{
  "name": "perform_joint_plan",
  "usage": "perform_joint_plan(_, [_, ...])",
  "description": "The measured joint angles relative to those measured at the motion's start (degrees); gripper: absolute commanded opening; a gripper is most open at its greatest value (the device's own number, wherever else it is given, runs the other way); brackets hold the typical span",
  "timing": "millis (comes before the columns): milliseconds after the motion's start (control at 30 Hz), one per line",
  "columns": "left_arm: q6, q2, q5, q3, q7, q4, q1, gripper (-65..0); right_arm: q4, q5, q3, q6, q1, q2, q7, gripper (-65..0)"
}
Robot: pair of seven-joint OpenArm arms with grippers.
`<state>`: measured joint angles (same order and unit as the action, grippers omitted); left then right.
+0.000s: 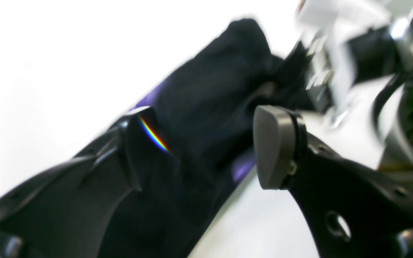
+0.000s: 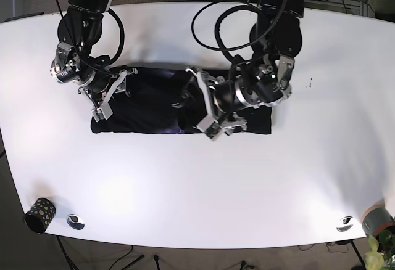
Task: Fold the T-shirt properly
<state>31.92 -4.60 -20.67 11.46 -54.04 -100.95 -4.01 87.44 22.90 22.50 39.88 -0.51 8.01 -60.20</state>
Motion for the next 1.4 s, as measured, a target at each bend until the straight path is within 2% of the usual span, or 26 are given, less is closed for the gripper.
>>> perform_joint_plan(100, [-0.42,2.27,0.37,-5.92,0.02,0.17,0.66,-25.4,2.12,5.57,1.75,0.07,-0.83,0.04,-2.82,-30.4])
perform_joint_plan(200, [-0.61,4.42,0.74,-11.19,0.52,0.2,2.67,-25.4,4.31,8.72,8.0,0.17,-2.84,-0.33,-7.21,-19.2])
perform_joint_plan(333, [-0.35,5.86,0.7,-15.58,-0.31,0.44,5.7,-25.4,4.74,10.16,14.78,-0.2,-5.14,0.48,-10.4,-7.3])
perform_joint_plan(400, [-0.11,6.19,0.42,-17.25,-0.09,1.09,5.9,-25.6,4.5,10.16,16.41,-0.24,-5.88,0.57,-10.64,-4.6])
perform_joint_plan(567, [3.39,7.76,0.15,-21.33,0.74,6.93,5.16,-25.8,-3.87,11.98,19.06,0.2,-9.31,2.73,-10.97,-3.0])
perform_joint_plan(767, [7.41,7.45,0.74,-25.79,0.15,12.55,5.25,-25.8,-17.35,10.6,23.02,-0.42,-11.32,5.9,-11.76,-3.5])
perform_joint_plan(833, [7.61,7.48,0.79,-25.77,0.13,12.76,5.01,-25.8,-18.95,11.58,23.15,0.17,-11.39,5.81,-11.23,-3.5])
perform_joint_plan(1067, [7.61,7.43,0.72,-25.77,0.52,13.42,5.14,-25.8,-19.91,11.89,22.73,0.11,-11.5,4.81,-10.34,-3.6])
perform_joint_plan(1267, [7.61,7.3,0.7,-25.77,0.55,13.42,5.18,-25.8,-19.23,14.45,22.16,0.68,-10.08,1.22,-8.85,-3.6])
perform_joint_plan(1400, [7.61,7.37,0.74,-25.79,0.55,13.44,5.09,-25.8,-18.67,14.84,18.29,0.68,-9.97,-0.13,-8.37,-3.8])
